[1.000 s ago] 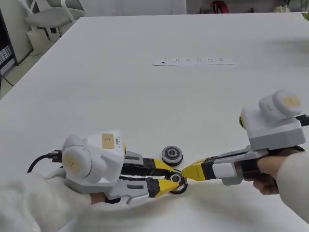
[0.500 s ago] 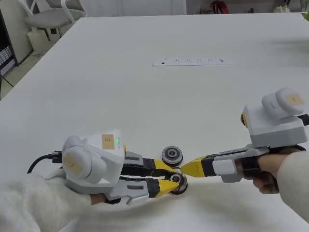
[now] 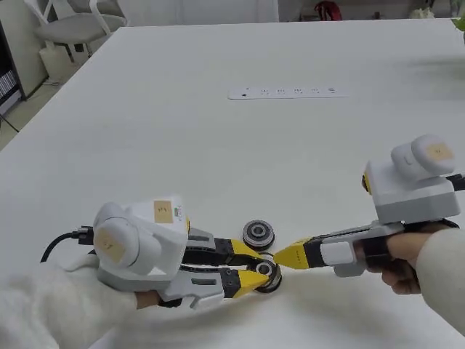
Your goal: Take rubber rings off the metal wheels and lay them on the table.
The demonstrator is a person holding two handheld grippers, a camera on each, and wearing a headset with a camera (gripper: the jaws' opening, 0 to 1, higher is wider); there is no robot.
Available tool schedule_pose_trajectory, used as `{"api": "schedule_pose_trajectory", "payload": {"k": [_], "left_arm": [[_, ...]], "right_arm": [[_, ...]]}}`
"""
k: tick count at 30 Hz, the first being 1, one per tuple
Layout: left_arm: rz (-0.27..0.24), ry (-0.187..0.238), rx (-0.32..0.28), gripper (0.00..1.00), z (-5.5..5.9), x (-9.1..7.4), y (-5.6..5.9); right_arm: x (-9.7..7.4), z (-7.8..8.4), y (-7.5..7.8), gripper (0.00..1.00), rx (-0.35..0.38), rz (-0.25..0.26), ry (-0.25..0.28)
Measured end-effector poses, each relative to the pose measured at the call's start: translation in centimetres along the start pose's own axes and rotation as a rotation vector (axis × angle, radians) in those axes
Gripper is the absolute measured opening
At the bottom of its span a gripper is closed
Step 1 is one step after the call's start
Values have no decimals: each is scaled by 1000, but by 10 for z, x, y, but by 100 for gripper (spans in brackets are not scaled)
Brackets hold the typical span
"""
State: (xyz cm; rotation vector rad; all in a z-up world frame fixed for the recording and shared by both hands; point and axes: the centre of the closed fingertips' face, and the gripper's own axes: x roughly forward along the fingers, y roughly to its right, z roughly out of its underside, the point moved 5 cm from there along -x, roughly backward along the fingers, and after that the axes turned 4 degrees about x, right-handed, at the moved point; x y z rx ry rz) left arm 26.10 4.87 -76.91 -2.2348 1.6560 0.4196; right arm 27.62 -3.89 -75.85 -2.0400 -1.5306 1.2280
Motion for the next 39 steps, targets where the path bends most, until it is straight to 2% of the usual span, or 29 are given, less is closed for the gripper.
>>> {"api": "schedule_pose_trajectory", "payload": {"k": [12, 20, 24, 27, 31, 34, 39], "left_arm": [[6, -50, 32, 15, -2, 0, -1], [16, -67, 79, 22, -7, -1, 3], [13, -58, 71, 24, -10, -4, 2], [5, -56, 56, 29, -13, -7, 1], [-23, -27, 34, 35, -20, -14, -5], [-42, 4, 10, 42, -27, -20, -9], [-51, 13, 21, 57, -34, -25, -9]], "right_arm": [[0, 1, 0, 0, -8, 5, -6], [-2, -1, 0, 0, -11, 5, -2], [-3, -2, -1, 0, -12, 5, 3], [-4, -3, -2, 0, -15, 6, 2], [-5, -6, -4, 0, -14, 0, 17], [-8, -11, -5, 0, -10, -2, 41], [-12, -15, -5, 0, -7, 4, 64]]}}
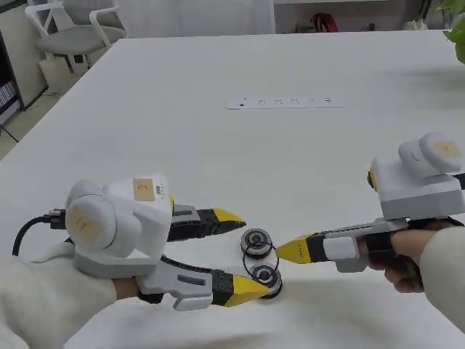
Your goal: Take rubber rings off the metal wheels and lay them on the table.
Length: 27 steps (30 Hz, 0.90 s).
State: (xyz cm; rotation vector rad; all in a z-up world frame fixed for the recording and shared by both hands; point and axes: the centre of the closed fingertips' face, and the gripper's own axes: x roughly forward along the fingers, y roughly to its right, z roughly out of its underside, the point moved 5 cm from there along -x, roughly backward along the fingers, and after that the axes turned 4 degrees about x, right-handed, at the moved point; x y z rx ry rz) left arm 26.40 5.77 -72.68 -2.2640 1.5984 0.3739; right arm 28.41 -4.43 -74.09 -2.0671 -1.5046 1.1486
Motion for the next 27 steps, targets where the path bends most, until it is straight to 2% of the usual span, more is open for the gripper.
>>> {"api": "schedule_pose_trajectory", "payload": {"k": [6, 12, 15, 20, 27], "left_arm": [[-16, 9, 9, 62, -7, -7, -4], [-28, 38, 7, 76, -20, -14, -8], [-30, 60, -17, 83, -27, -15, -11], [-35, 63, -21, 90, -32, -21, -12], [-65, 78, 0, 96, -41, -39, -19]], "right_arm": [[-3, -7, -2, 0, 6, -4, 34], [-6, -13, -6, 0, 7, -15, 62], [-7, -17, -8, 0, 13, -24, 78], [-8, -19, -11, 0, 5, -26, 83], [-7, -24, -18, 0, -39, -28, 76]]}}
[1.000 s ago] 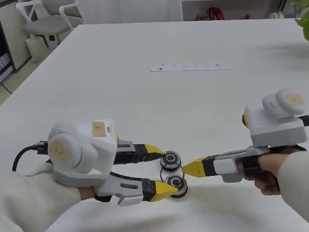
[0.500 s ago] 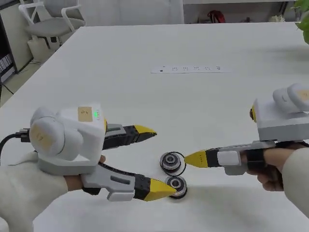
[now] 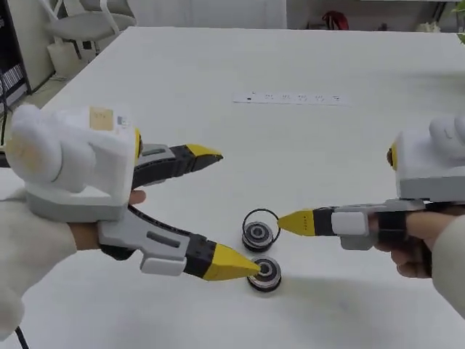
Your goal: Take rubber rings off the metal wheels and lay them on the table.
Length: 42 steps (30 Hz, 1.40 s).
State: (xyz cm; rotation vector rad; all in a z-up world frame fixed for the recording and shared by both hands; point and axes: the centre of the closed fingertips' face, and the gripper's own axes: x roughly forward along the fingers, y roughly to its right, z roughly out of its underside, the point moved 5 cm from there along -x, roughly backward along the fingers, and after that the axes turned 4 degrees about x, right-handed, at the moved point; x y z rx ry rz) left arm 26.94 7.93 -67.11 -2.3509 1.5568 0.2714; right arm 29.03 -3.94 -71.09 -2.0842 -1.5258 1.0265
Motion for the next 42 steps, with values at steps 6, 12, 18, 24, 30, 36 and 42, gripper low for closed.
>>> {"api": "schedule_pose_trajectory", "payload": {"k": [6, 12, 18, 24, 30, 36, 42], "left_arm": [[-24, -40, 31, 100, 1, -23, -7], [-66, -30, 13, 100, 1, -44, -11], [-101, -49, -13, 100, 10, -57, -7], [-123, -57, -28, 100, 14, -65, 0], [-138, -60, -60, 100, 25, -74, 5], [-147, -67, -96, 100, 36, -81, 18], [-189, -68, -135, 100, 45, -90, 24]], "right_arm": [[0, -3, -4, 0, -40, 6, -9], [2, -6, -8, 0, -52, -1, -8], [7, -9, -17, 0, -61, -20, -11], [15, -10, -24, 0, -60, -40, -13], [25, -4, -29, 0, -56, -51, -33], [34, 6, -33, 0, -75, -54, -75], [44, 20, -34, 0, -89, -61, -126]]}}
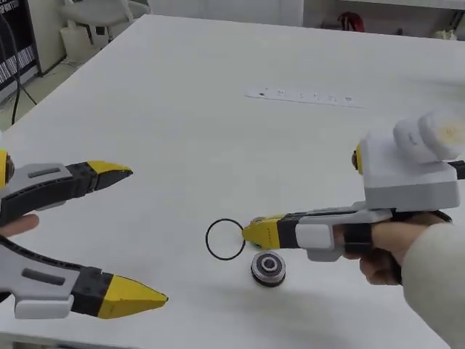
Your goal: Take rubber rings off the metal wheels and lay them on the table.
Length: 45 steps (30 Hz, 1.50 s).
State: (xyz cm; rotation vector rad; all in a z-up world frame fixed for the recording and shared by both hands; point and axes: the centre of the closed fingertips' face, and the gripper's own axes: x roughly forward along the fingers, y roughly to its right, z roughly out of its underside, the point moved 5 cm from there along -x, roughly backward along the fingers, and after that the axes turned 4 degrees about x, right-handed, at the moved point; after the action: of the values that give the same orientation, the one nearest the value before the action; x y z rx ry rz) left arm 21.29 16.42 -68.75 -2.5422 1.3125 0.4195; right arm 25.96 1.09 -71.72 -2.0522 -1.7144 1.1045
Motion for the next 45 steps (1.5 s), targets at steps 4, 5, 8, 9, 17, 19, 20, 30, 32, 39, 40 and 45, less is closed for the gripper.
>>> {"api": "schedule_pose_trajectory", "payload": {"k": [4, 5, 8, 9, 17, 19, 20, 30, 32, 39, 40, 45], "left_arm": [[-18, -1, -17, 100, 4, -3, 2], [-19, -4, -18, 100, 5, -3, 2], [-17, -14, -20, 100, 8, -3, 4], [-16, -16, -21, 100, 9, -2, 6], [-5, -32, -19, 100, 13, -1, 11], [-7, -27, -21, 100, 13, 0, 10], [-8, -26, -22, 100, 13, 0, 10], [-3, -29, -16, 100, 13, 0, 9], [-6, -29, -19, 100, 13, 0, 8], [1, -36, -14, 99, 14, 1, 10], [0, -36, -14, 99, 14, 1, 10], [-2, -37, -16, 99, 13, 0, 10]], "right_arm": [[5, 7, 3, 0, -27, 14, -38], [6, 9, 5, 0, -28, 15, -44], [8, 13, 7, 0, -37, 29, -56], [8, 14, 9, 0, -48, 39, -62], [12, 26, 23, 0, -109, 98, -111], [12, 27, 26, 0, -112, 107, -114], [12, 26, 27, 0, -119, 112, -115], [11, 24, 35, 0, -158, 155, -117], [11, 25, 37, 0, -164, 161, -123], [12, 23, 37, 1, -178, 164, -113], [12, 23, 37, 1, -180, 165, -114], [12, 23, 39, 5, -178, 167, -120]]}}
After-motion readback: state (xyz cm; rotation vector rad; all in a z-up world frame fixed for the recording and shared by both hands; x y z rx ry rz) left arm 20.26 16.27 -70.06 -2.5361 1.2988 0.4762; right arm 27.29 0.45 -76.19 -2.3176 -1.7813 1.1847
